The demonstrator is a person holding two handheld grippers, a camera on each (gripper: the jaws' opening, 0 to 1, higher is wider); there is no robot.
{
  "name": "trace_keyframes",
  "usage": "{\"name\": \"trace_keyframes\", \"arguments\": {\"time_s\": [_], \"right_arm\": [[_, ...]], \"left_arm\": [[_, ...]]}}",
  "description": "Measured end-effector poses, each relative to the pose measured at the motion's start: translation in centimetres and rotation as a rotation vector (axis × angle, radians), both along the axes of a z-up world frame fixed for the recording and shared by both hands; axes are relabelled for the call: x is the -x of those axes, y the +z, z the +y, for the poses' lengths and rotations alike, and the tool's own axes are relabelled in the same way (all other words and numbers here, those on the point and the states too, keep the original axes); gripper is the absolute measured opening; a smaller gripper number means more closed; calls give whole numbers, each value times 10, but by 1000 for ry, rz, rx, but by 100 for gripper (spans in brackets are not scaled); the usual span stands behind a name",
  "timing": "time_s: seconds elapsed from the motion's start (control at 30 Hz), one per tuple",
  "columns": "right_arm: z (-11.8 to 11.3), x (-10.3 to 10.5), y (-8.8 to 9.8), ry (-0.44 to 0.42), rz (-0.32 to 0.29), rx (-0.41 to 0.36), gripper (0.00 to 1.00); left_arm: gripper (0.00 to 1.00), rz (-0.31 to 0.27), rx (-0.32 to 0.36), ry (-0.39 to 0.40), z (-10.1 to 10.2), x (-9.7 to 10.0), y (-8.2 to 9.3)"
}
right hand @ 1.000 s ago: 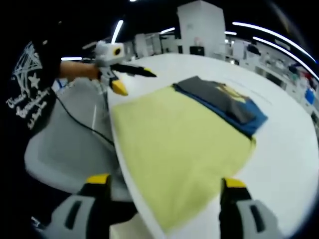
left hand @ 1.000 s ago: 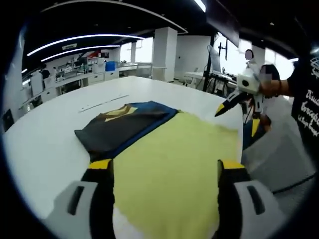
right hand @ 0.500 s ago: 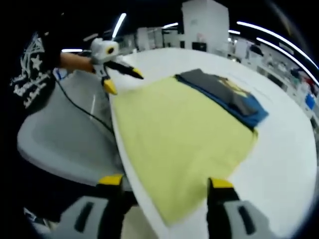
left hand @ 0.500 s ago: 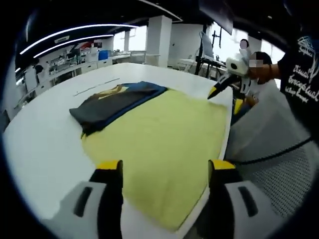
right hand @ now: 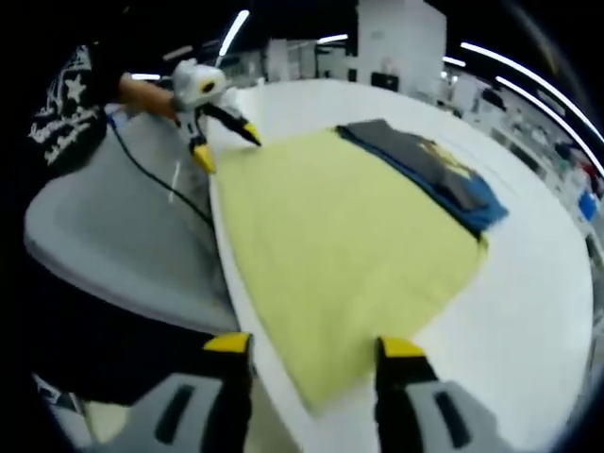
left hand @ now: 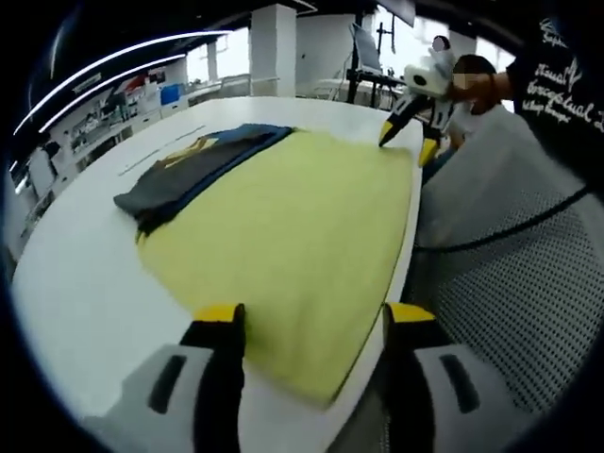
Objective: Fold the garment on the visible template until the final outline fits inside the template.
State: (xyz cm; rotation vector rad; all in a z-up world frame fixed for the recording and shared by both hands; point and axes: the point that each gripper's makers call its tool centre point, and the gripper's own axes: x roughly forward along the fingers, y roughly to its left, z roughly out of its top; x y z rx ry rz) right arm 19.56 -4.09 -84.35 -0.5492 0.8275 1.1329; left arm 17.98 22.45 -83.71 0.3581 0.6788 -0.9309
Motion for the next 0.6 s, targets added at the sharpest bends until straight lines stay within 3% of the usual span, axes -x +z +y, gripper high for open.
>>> {"name": "trace_keyframes", "arguments": {"time_s": [0.2, 0.47, 0.6], "right_arm": [[-3, 0, -3, 26, -24, 35, 44], [-4, 0, -5, 42, -30, 52, 38], [-5, -2, -5, 39, -31, 53, 32]], "left_arm": [[51, -5, -59, -39, 4, 4, -6], [53, -5, -35, -27, 3, 3, -7], [46, -13, -42, -30, 5, 1, -5]]}}
